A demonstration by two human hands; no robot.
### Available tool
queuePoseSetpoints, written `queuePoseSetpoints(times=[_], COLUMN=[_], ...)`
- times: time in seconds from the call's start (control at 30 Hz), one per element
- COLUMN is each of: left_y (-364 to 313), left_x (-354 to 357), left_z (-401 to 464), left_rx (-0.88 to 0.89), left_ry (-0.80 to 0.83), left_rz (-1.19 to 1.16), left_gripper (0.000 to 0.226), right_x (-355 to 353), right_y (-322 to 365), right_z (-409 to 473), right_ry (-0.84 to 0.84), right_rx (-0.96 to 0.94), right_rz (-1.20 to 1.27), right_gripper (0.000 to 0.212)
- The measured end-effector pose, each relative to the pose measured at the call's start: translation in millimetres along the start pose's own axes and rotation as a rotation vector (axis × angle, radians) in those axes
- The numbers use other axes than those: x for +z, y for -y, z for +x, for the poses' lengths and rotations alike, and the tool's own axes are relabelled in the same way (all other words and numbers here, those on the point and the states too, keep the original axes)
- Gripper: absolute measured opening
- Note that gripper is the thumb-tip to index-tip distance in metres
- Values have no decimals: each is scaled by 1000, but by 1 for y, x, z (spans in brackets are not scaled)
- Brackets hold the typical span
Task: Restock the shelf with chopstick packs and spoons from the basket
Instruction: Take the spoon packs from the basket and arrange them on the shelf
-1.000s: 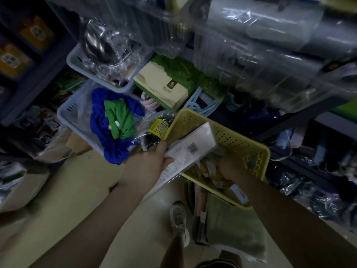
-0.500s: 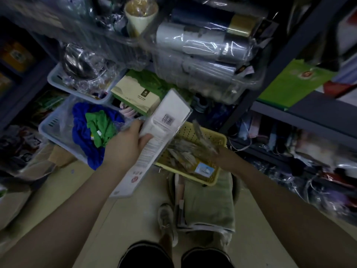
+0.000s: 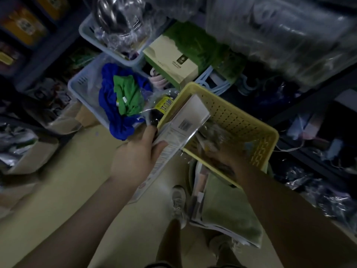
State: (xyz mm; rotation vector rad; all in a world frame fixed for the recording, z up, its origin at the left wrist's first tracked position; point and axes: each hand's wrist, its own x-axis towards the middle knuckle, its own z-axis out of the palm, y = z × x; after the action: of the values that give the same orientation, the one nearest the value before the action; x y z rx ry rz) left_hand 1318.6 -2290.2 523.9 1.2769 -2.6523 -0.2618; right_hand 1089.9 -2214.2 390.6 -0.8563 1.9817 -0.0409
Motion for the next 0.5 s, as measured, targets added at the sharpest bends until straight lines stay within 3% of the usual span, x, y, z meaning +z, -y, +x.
queuePoseSetpoints(times=[0.17, 0.33, 0.43, 0.5], left_y=[17, 20, 18, 12], left_x=[4, 0, -9, -17], left_z=[9, 22, 28, 29], left_rx=[-30, 29, 89, 112], left_ry=[66, 109, 117, 117], left_rz=[-38, -83, -52, -62], left_gripper=[38, 40, 39, 37], right_x=[-10, -34, -56, -66], right_y=[4, 21, 21, 9], right_z=[-3, -16, -44, -68], right_ry=[-16, 117, 231, 242], right_rx=[207, 345, 336, 295], right_rz=[289, 577, 653, 704], right_gripper=[99, 58, 31, 32])
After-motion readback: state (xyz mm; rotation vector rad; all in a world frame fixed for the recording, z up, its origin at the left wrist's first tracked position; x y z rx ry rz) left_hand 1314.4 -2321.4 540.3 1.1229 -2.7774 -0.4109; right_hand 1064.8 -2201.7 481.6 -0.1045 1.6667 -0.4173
